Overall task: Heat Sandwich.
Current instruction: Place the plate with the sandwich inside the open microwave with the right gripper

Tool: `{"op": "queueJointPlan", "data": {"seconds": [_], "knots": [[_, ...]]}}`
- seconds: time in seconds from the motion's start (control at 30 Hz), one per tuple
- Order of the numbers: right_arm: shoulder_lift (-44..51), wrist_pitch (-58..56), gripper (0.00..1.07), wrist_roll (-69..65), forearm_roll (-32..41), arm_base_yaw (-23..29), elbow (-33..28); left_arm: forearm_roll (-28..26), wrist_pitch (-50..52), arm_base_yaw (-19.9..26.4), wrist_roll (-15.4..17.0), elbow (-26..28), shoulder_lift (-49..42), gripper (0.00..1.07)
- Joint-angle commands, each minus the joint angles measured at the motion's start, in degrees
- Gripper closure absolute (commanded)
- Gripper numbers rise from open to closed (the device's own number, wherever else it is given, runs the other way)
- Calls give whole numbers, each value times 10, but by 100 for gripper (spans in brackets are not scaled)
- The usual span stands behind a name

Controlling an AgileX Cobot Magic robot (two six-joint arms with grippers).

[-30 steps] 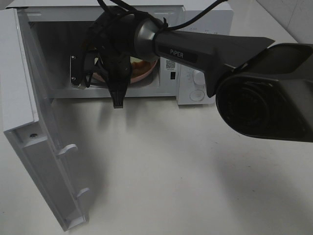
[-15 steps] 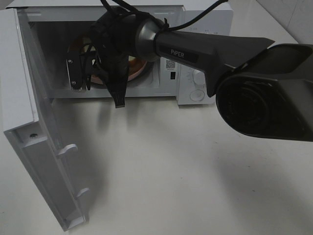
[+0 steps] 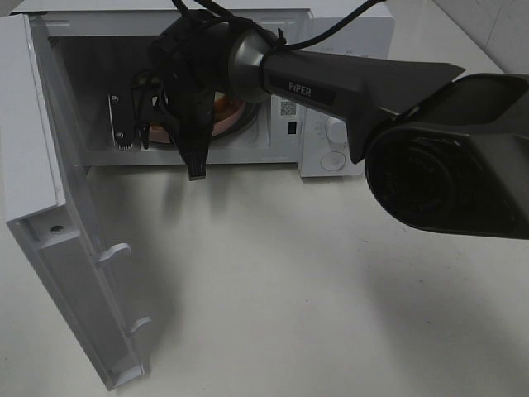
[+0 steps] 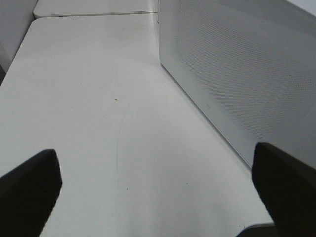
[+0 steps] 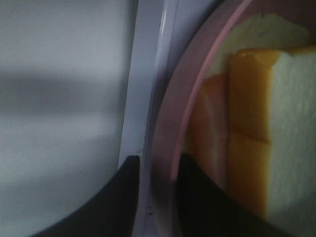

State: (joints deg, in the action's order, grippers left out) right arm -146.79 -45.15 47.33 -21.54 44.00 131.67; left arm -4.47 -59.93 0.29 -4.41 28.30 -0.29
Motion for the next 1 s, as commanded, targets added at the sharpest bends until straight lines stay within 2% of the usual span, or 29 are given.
{"op": "queueJointPlan", "data": {"seconds": [0.03,0.07,0.17,0.23,0.27,0.47,0.67,1.0], "knots": [[1,-2,59,-27,3,1,2,0,5,1,2,-1,-9,9],[1,-2,59,-27,3,1,2,0,5,1,2,-1,-9,9],[17,11,44,-24,21,1,-15,0,5,1,2,-1,-9,9],[23,19,42,-23,22,1,-26,0,5,1,2,-1,-9,9],[40,38,38,-18,26,0,-54,0,5,1,2,-1,-9,9],[83,82,30,-9,26,0,-133,0,5,1,2,-1,-9,9],[116,121,30,-6,25,0,-187,0,5,1,2,-1,-9,9],[199,174,31,-2,-8,0,-320,0,5,1,2,-1,-9,9]]}}
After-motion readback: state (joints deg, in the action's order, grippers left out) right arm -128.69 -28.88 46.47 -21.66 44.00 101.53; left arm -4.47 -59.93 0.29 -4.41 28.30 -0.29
